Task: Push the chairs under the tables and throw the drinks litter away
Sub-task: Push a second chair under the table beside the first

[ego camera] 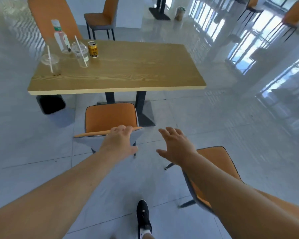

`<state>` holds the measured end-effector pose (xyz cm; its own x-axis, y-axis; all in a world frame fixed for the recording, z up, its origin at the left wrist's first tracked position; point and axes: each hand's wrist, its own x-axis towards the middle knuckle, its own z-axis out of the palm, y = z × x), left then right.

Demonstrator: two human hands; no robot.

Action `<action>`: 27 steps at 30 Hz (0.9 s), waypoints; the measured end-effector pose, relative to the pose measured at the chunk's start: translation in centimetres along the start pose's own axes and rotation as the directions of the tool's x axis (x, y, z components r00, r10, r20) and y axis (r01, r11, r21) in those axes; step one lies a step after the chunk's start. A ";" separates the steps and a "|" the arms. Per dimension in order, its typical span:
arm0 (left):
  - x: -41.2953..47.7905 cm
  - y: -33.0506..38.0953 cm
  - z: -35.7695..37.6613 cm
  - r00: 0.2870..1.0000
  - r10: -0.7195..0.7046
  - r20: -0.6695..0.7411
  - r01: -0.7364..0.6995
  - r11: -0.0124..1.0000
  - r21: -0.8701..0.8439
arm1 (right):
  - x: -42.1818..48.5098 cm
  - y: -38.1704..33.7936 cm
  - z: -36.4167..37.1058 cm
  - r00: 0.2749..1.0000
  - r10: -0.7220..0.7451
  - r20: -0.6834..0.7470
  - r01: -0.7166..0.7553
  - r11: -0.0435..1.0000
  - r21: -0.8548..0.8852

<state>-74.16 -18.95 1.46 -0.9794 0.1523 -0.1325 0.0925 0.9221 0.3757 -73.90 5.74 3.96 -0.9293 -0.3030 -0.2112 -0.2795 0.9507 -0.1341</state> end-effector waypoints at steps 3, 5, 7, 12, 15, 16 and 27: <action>-0.6 7.0 0.5 0.994 0.094 0.062 -0.091 0.995 -0.043 | -5.8 3.8 -1.8 0.997 0.075 -0.033 -0.076 0.997 -0.017; -1.3 11.7 1.4 0.985 0.146 0.089 -0.140 0.988 -0.069 | -9.8 6.8 -2.5 0.989 0.141 -0.050 -0.142 0.989 -0.027; -2.3 15.8 2.5 0.977 0.182 0.108 -0.174 0.981 -0.082 | -13.5 9.6 -2.9 0.978 0.199 -0.058 -0.201 0.979 -0.036; -4.9 27.3 7.2 0.947 0.287 0.146 -0.281 0.958 -0.059 | -23.5 18.6 -2.6 0.933 0.352 -0.071 -0.354 0.935 -0.016; -6.1 33.5 11.2 0.936 0.301 0.182 -0.293 0.953 -0.071 | -28.2 24.2 -1.4 0.919 0.386 -0.083 -0.388 0.922 0.000; -6.5 35.5 12.9 0.934 0.298 0.196 -0.290 0.954 -0.069 | -29.6 26.4 -0.8 0.919 0.387 -0.079 -0.388 0.922 0.010; -11.3 55.2 32.5 0.926 0.020 0.377 -0.032 0.999 0.024 | -39.1 50.6 8.8 0.965 0.180 0.192 -0.192 0.980 0.049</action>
<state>-52.13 41.77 -6.13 -0.8377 0.2938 -0.4604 0.1280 0.9251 0.3574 -49.62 65.12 -3.09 -0.9006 -0.1342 -0.4134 -0.0834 0.9868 -0.1387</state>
